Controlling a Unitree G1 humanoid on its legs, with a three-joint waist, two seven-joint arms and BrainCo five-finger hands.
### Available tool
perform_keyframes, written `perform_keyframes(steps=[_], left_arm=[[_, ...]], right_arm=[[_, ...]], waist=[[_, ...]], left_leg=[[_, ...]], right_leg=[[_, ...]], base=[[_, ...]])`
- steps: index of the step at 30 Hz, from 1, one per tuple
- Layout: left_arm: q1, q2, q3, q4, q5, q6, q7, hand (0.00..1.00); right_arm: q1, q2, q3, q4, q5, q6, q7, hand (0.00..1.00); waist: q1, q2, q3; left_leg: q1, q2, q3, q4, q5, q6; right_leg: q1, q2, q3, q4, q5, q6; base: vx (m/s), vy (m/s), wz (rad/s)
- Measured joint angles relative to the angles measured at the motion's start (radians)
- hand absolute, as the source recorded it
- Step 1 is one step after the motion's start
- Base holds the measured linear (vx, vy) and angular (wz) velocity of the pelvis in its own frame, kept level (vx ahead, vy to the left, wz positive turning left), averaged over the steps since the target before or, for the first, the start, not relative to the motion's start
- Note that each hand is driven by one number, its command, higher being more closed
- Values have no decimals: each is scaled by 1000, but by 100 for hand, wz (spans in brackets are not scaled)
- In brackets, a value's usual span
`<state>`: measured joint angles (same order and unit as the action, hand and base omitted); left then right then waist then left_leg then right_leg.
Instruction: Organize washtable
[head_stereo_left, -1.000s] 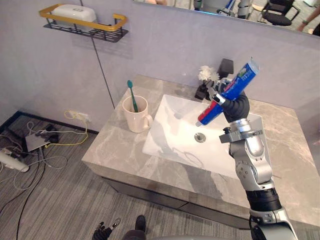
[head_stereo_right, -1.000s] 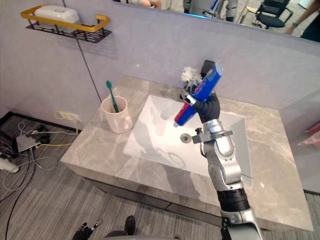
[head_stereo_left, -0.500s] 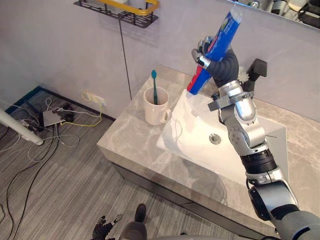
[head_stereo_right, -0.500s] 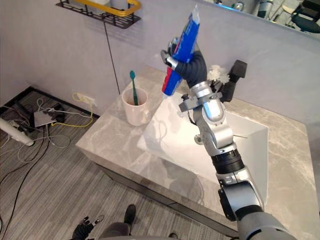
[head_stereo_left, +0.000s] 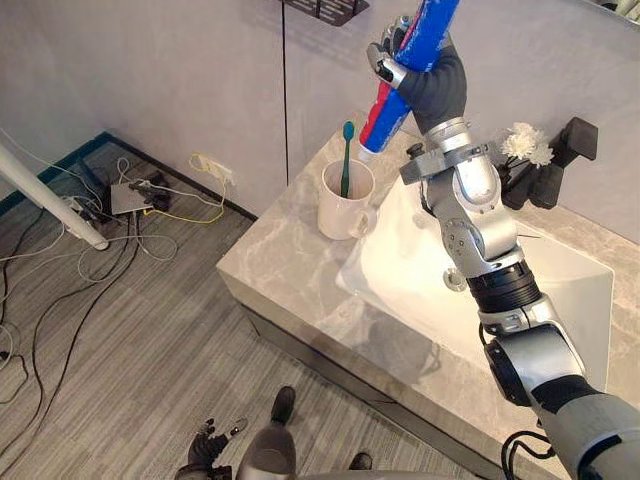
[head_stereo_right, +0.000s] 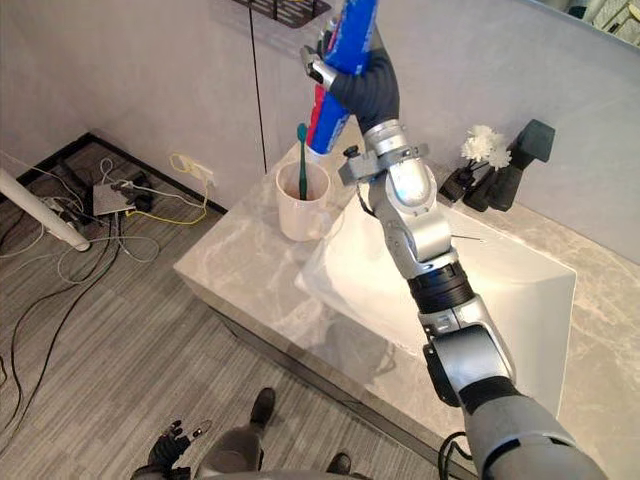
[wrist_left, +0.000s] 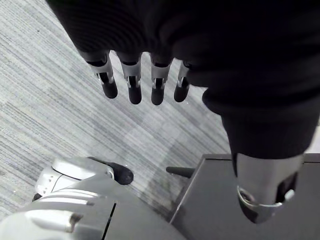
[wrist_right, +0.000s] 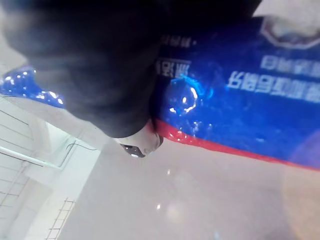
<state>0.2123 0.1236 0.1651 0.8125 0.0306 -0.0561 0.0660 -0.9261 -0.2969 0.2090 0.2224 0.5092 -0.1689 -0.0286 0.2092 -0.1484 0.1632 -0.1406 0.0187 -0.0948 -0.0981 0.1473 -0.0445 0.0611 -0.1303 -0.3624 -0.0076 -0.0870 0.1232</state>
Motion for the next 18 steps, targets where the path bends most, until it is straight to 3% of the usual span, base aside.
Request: perform_keyframes(steps=[10, 18], left_arm=[[-17, 1, -10, -4, -2, 0, 1, 0], [-18, 3, -15, -17, -1, 0, 1, 0]], right_arm=[[-8, 5, 6, 22, -9, 0, -15, 100], [-8, 20, 38, 43, -17, 4, -12, 100]], waist=[[24, 0, 15], [24, 0, 34]], left_leg=[[-17, 7, -10, 1, 5, -7], [-17, 12, -13, 1, 7, -10]], right_leg=[[-12, 8, -16, 1, -1, -1], [-11, 13, -19, 3, -2, -4]], base=[[-11, -5, 3], [0, 0, 0]])
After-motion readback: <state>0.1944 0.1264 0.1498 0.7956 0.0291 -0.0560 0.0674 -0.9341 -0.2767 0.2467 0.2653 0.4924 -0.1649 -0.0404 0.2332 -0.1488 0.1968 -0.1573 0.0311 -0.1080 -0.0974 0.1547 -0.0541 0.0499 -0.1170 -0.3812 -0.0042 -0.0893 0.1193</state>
